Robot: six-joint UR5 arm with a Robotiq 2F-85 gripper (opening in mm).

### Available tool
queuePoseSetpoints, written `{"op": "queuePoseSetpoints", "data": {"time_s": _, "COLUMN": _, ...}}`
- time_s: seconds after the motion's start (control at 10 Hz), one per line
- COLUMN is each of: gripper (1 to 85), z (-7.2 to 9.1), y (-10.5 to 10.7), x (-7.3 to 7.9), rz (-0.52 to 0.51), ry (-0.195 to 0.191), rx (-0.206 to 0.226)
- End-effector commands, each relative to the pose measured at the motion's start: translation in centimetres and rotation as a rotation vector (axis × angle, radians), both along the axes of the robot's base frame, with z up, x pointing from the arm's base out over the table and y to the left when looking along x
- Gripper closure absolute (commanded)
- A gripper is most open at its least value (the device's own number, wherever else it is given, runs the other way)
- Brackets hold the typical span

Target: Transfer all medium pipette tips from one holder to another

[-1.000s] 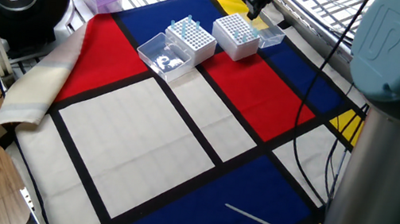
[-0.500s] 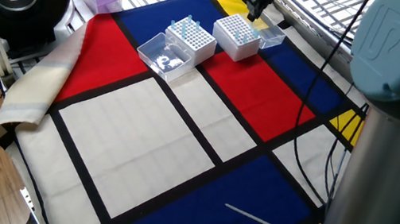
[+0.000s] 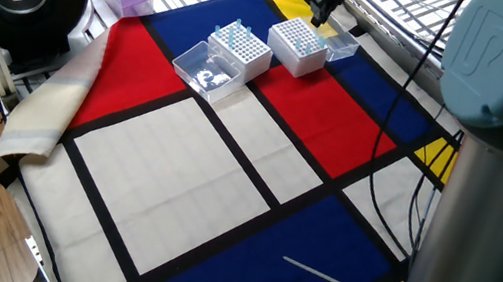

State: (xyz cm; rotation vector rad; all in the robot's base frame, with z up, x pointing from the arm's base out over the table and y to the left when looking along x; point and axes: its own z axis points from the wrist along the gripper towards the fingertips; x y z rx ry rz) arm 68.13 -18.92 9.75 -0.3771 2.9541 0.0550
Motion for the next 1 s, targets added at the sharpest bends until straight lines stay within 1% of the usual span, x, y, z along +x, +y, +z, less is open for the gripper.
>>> {"op": "queuePoseSetpoints", "data": {"time_s": 0.0, "gripper": 55.0, "z": 0.8, "y": 3.8, "x": 2.3, "rz": -0.056, "ry": -0.002, "rx": -0.008}}
{"op": "queuePoseSetpoints", "data": {"time_s": 0.1, "gripper": 55.7, "z": 0.9, "y": 5.2, "x": 3.0, "rz": -0.075, "ry": -0.011, "rx": -0.006}}
{"op": "queuePoseSetpoints", "data": {"time_s": 0.2, "gripper": 56.3, "z": 1.0, "y": 6.3, "x": 3.3, "rz": -0.085, "ry": -0.010, "rx": -0.007}}
{"op": "queuePoseSetpoints", "data": {"time_s": 0.3, "gripper": 56.7, "z": 1.1, "y": 6.9, "x": 3.5, "rz": -0.097, "ry": -0.009, "rx": -0.009}}
{"op": "queuePoseSetpoints", "data": {"time_s": 0.5, "gripper": 57.3, "z": 0.8, "y": 7.8, "x": 4.2, "rz": -0.102, "ry": -0.010, "rx": -0.014}}
{"op": "queuePoseSetpoints", "data": {"time_s": 0.7, "gripper": 57.7, "z": -0.4, "y": 8.4, "x": 5.8, "rz": -0.094, "ry": -0.038, "rx": 0.000}}
{"op": "queuePoseSetpoints", "data": {"time_s": 0.8, "gripper": 57.3, "z": -0.6, "y": 8.5, "x": 6.1, "rz": -0.098, "ry": -0.038, "rx": -0.007}}
{"op": "queuePoseSetpoints", "data": {"time_s": 0.9, "gripper": 57.3, "z": -0.4, "y": 8.8, "x": 6.3, "rz": -0.109, "ry": -0.036, "rx": -0.016}}
